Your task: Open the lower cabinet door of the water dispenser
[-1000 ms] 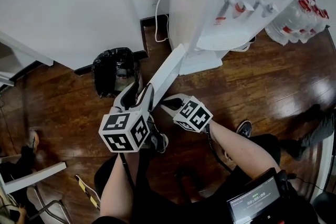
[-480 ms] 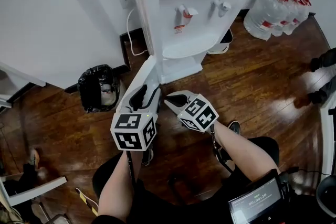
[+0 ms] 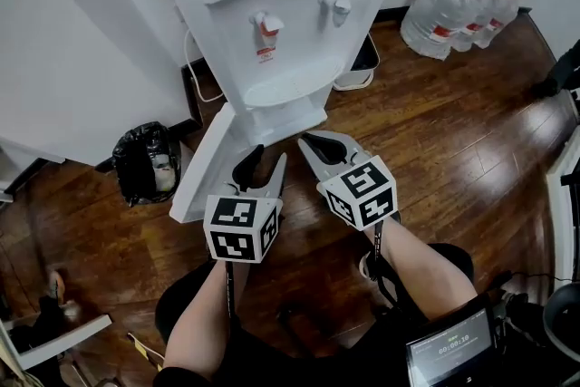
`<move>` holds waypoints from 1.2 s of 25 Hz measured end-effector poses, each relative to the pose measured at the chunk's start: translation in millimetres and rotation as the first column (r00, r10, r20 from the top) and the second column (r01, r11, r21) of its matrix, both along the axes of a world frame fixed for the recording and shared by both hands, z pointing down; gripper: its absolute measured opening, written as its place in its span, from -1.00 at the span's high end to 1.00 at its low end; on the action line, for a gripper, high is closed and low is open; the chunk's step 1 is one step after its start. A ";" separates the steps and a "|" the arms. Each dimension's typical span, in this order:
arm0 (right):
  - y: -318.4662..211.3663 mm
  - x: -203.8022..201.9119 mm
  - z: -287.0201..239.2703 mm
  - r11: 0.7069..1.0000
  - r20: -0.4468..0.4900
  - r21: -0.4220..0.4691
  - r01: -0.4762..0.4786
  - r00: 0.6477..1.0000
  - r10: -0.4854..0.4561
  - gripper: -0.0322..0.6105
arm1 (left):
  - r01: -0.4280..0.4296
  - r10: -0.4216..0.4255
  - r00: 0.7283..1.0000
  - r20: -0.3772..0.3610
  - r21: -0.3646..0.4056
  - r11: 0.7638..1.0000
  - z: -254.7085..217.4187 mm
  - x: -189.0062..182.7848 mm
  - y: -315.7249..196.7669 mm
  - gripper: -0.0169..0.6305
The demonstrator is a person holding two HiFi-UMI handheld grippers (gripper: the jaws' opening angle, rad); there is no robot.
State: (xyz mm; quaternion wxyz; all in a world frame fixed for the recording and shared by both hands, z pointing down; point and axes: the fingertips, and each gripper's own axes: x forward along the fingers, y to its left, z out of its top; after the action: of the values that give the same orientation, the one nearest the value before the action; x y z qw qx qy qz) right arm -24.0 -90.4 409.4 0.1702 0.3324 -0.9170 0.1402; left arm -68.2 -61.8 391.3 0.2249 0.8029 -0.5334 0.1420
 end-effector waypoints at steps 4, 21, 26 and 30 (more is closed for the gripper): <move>-7.8 26.0 -17.7 0.992 0.049 0.028 -0.122 0.992 0.120 0.84 | -0.022 0.023 1.000 -0.014 0.027 0.999 -6.8 18.6 3.8 0.43; 43.2 24.9 -84.3 0.932 0.163 0.336 -0.139 0.983 0.088 0.84 | -0.005 -0.059 0.988 0.141 0.414 0.910 -67.4 19.9 27.4 0.58; 41.2 28.1 -93.7 0.923 0.162 0.370 -0.107 0.986 0.049 0.84 | -0.044 -0.035 0.984 0.176 0.425 0.904 -68.8 34.2 19.4 0.61; 29.6 37.2 -95.9 0.930 0.202 0.343 -0.134 0.977 0.066 0.84 | -0.064 -0.013 0.985 0.173 0.431 0.900 -69.4 44.7 16.3 0.61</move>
State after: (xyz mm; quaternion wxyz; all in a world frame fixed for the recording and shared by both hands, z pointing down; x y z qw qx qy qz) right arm 13.2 -60.8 313.6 0.0131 0.3896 -0.9208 0.0118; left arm -23.6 -45.6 321.8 -0.0084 0.8246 -0.5583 0.0907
